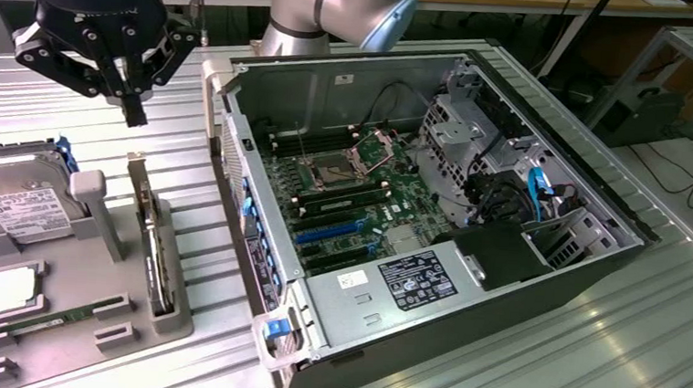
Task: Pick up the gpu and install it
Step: 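Reach for the gpu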
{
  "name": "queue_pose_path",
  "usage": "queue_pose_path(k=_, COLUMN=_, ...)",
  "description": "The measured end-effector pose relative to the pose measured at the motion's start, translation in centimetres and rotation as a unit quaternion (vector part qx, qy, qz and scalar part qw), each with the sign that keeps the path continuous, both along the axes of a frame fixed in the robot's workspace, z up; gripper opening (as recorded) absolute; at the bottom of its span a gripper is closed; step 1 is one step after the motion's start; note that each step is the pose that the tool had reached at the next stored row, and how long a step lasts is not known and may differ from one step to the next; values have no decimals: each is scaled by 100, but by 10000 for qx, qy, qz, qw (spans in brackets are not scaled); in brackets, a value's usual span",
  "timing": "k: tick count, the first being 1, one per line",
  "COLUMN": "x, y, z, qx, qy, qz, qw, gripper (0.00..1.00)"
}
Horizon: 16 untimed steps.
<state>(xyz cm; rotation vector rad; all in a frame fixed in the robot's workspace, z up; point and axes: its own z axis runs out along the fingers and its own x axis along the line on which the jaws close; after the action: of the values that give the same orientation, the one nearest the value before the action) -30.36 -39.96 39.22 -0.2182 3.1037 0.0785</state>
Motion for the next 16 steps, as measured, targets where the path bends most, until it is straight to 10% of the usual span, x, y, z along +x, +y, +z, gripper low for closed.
queue_pose_path(k=16, x=-60, y=0, z=0, qx=1, qy=0, qz=0, qw=10000, gripper=11)
